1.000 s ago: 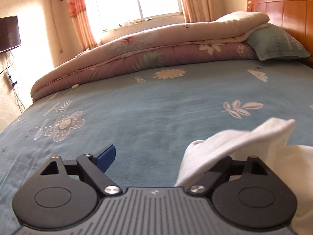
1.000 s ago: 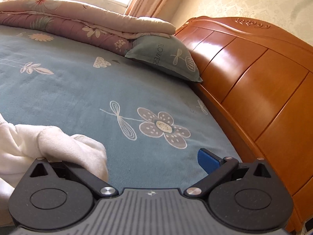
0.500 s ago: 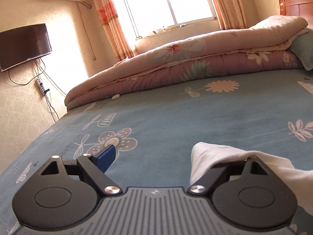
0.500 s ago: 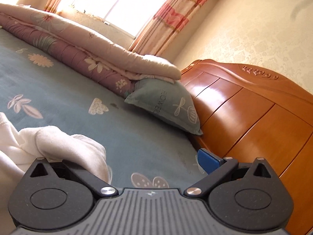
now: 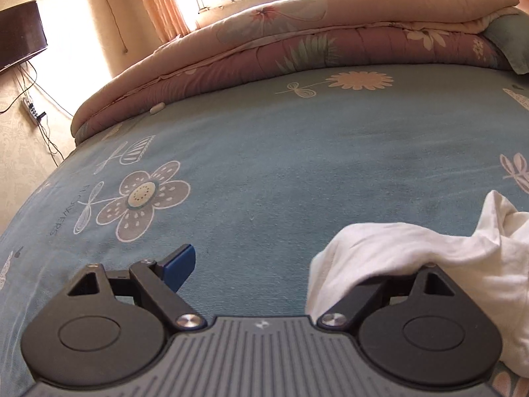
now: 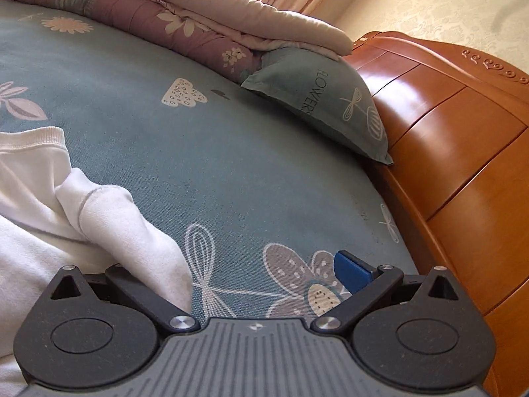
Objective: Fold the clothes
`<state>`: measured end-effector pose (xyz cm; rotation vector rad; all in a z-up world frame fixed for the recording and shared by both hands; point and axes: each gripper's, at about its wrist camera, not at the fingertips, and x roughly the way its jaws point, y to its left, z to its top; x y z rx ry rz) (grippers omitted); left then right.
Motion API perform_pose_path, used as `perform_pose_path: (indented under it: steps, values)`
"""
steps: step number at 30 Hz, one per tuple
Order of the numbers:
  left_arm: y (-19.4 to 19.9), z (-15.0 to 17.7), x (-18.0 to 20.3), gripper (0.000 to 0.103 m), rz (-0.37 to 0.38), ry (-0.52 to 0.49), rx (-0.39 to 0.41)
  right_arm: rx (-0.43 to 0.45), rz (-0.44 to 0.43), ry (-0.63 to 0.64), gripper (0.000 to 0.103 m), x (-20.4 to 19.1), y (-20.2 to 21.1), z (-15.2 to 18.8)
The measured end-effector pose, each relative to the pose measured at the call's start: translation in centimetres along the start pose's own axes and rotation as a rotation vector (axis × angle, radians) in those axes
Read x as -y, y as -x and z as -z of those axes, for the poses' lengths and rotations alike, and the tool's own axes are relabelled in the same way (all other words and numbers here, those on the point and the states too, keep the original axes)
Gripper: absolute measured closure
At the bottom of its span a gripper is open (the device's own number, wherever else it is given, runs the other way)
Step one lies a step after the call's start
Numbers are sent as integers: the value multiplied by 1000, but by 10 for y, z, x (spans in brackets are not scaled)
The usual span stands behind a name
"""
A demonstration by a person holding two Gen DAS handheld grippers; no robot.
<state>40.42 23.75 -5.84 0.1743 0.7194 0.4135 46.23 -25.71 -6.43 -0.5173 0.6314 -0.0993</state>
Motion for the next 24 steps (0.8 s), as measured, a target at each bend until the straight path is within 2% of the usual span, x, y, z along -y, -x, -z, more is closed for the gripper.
perform_pose_path:
  steps: [3,5,8,11,16,21,24]
  values:
    - [3,-12,-15,14,-33,51,23,70,5,-43,0,8,6,-20]
    - [4,-15,-20,14,-43,67,16,85,-30,-109,0,13,7,-30]
    - [13,-9,-16,15,39,18,-33,-24,-141,-71,0,1,-3,-29]
    - [33,0,-9,15,123,-37,-47,-50,-222,-55,0,-7,15,-11]
    - [68,16,3,14,263,-127,-69,-40,-338,-98,0,5,78,21]
    - [117,36,15,12,340,-141,-84,-69,-444,-152,0,12,147,64]
    - [151,54,31,12,411,-135,-88,-97,-501,-173,0,6,182,93]
